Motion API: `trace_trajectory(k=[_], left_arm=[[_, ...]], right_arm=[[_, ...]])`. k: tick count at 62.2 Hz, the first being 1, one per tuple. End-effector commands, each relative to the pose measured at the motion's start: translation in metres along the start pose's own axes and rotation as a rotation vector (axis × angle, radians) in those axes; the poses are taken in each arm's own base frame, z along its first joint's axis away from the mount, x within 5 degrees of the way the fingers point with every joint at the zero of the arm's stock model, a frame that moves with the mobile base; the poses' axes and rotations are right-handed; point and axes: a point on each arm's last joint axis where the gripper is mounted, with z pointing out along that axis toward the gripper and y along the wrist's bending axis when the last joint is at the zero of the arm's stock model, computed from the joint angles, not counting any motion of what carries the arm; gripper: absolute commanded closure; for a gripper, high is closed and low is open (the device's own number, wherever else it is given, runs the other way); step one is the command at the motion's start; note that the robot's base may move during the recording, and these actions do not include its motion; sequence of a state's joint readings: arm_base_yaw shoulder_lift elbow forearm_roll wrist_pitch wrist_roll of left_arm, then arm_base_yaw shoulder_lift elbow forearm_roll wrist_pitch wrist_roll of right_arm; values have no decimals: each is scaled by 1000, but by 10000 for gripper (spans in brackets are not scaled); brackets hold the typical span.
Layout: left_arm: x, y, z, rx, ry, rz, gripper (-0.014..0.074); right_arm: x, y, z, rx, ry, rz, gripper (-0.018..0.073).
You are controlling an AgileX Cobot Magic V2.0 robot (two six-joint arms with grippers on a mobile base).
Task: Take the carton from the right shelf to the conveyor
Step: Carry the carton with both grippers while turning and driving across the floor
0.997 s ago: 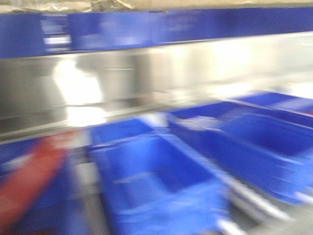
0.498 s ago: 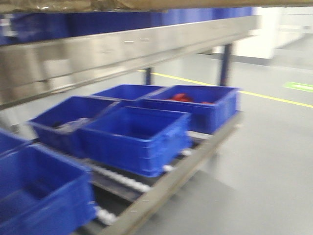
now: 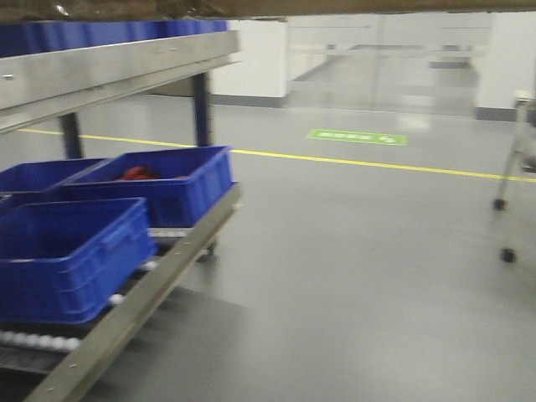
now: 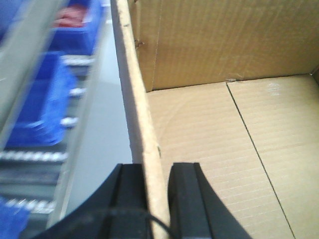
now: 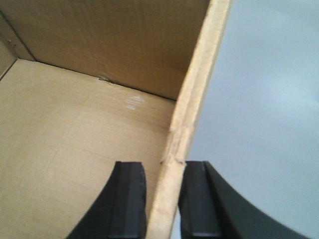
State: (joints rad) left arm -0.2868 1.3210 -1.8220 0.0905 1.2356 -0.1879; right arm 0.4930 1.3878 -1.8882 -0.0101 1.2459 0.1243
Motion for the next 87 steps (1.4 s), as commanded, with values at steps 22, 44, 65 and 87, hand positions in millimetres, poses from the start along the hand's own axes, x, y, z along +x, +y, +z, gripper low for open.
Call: trace_trajectory(k=[22,44,65,87], left_arm=[[-3,-1,-9,9,-54,5,605],[-3,-1,-9,7,-54,5,605],[-3,-1,-9,7,-54,5,605],[-3,-1,-9,7,-54,5,605]], right_arm=[[-2,-2,-6,14,-41,-32,629],[-2,-2,-6,14,-41,-32,629],[-2,-2,-6,14,-41,-32,629],[-2,-2,-6,14,-41,-32,629]])
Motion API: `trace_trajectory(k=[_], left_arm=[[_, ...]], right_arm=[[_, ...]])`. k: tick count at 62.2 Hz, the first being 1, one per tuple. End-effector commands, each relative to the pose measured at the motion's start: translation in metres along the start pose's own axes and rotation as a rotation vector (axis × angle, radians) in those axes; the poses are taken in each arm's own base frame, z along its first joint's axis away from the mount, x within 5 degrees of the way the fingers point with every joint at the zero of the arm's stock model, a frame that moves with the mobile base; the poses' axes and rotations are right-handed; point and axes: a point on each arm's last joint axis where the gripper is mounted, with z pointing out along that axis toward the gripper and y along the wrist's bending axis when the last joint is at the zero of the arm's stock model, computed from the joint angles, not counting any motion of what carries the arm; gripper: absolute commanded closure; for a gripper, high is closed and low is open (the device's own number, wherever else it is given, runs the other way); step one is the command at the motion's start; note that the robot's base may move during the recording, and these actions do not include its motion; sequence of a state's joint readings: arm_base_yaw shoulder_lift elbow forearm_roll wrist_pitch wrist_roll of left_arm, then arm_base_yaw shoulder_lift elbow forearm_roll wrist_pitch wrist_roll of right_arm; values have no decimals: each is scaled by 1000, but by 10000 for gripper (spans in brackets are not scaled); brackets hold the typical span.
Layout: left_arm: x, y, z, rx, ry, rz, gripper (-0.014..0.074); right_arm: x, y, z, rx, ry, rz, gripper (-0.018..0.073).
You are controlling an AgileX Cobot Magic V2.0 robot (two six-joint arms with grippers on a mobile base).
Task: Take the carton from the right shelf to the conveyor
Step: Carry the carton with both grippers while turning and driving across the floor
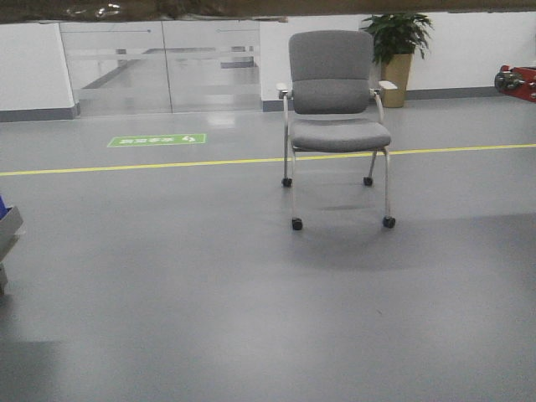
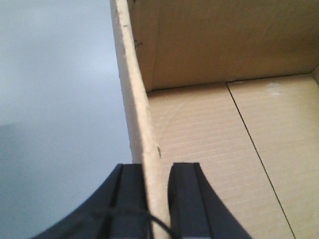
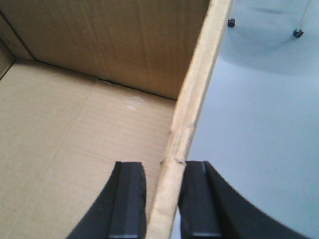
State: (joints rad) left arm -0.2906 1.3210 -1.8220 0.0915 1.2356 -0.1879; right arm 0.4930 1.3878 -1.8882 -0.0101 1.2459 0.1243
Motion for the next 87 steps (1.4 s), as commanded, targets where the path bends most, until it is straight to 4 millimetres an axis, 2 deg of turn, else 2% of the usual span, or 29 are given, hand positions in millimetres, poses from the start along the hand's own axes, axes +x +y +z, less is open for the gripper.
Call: trace_trajectory(k=[1,87], left_arm=[[-3,0,-9,5,-54,3,605],[-3,0,-9,6,-56,3,605]], right_arm=[[-2,-2,-6,14,-41,-32,629],[-2,-1,-6,5,-40,-29,629]])
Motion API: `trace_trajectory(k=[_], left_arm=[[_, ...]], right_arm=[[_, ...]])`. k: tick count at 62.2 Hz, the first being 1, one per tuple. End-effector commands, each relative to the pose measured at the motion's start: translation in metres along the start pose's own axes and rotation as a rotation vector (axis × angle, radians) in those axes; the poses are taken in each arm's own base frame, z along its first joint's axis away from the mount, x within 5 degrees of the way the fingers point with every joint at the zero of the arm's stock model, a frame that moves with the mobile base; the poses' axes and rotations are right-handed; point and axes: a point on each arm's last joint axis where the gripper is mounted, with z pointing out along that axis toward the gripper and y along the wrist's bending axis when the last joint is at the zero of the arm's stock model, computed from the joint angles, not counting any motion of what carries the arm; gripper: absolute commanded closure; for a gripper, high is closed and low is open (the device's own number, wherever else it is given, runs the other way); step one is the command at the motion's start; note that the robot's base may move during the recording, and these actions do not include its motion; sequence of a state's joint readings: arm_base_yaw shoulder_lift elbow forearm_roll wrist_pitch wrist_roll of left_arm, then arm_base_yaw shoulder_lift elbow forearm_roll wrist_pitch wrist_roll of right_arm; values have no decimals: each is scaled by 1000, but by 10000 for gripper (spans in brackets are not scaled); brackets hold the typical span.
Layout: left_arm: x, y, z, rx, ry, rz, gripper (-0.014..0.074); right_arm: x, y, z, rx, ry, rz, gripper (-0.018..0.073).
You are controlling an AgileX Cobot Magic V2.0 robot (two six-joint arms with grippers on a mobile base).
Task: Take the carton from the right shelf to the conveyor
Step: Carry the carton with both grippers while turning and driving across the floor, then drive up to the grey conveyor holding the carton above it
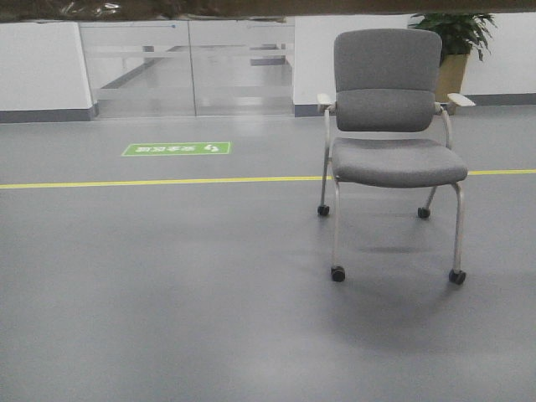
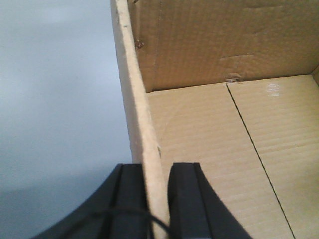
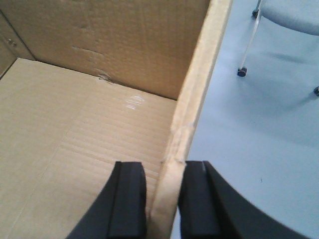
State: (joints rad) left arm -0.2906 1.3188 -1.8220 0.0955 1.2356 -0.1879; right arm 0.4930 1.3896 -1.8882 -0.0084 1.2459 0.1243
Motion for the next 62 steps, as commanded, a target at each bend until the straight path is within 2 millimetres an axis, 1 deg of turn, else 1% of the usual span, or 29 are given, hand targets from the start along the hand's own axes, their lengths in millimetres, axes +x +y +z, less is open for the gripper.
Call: trace_trajectory(k=[1,25,44,62], left_arm=[[-3,0,-8,9,-53,2,605],[-3,0,-8,9,-53,2,605],[-3,0,-8,9,-53,2,605],[-4,3,-8,-27,-59,14,605]], right_arm=[[-2,-1,-7,7,-42,-30,629],[-2,-1,-7,7,-43,-30,629],[-10,0,-8,-3,-128,-30,629],[-11,0,-8,-4,-140,-30,629]])
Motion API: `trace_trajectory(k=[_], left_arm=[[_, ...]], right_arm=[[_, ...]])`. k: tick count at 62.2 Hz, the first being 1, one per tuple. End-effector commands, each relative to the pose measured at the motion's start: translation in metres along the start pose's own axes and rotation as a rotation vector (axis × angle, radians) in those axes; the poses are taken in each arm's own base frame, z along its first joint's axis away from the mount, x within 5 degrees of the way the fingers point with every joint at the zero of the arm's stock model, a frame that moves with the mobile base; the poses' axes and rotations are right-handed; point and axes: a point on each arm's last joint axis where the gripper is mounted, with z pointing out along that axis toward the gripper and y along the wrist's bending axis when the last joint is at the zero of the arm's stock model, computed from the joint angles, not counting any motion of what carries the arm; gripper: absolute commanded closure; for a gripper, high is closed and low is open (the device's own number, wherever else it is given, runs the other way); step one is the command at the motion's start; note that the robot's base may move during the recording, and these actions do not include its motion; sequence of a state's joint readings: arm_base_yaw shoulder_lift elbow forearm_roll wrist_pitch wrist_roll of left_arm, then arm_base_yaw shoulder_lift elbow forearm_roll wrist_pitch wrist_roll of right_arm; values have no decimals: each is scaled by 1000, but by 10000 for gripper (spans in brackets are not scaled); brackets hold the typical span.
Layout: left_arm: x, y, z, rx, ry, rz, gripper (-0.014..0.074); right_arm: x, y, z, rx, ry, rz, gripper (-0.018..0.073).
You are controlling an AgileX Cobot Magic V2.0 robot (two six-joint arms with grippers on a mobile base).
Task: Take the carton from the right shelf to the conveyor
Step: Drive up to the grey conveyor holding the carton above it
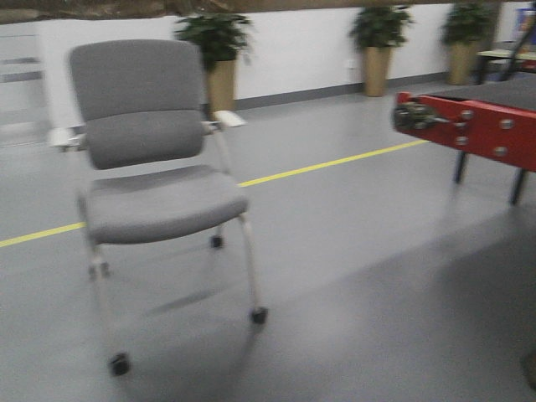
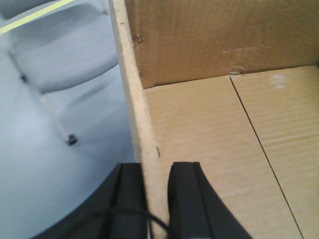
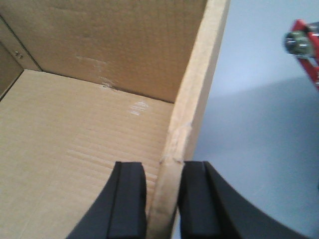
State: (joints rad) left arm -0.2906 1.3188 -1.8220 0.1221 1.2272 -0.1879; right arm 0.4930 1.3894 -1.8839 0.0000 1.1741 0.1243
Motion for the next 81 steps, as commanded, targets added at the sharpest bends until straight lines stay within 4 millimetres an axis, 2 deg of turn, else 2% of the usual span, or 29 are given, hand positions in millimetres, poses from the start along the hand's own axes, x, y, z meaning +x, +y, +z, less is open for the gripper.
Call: trace_trajectory(k=[1,44,81], left_arm=[[-3,2,-8,-9,-47,7,605],[-10,29,-13,-319,-106,121,605],[-11,33,-14,-363,-113,135,605]], right_arm=[[-6,-1,-8,11,-73,-34,629],[-11,-1,-9,5,-128,-35,629],[-11,-1,-9,4,-134,-35,629]])
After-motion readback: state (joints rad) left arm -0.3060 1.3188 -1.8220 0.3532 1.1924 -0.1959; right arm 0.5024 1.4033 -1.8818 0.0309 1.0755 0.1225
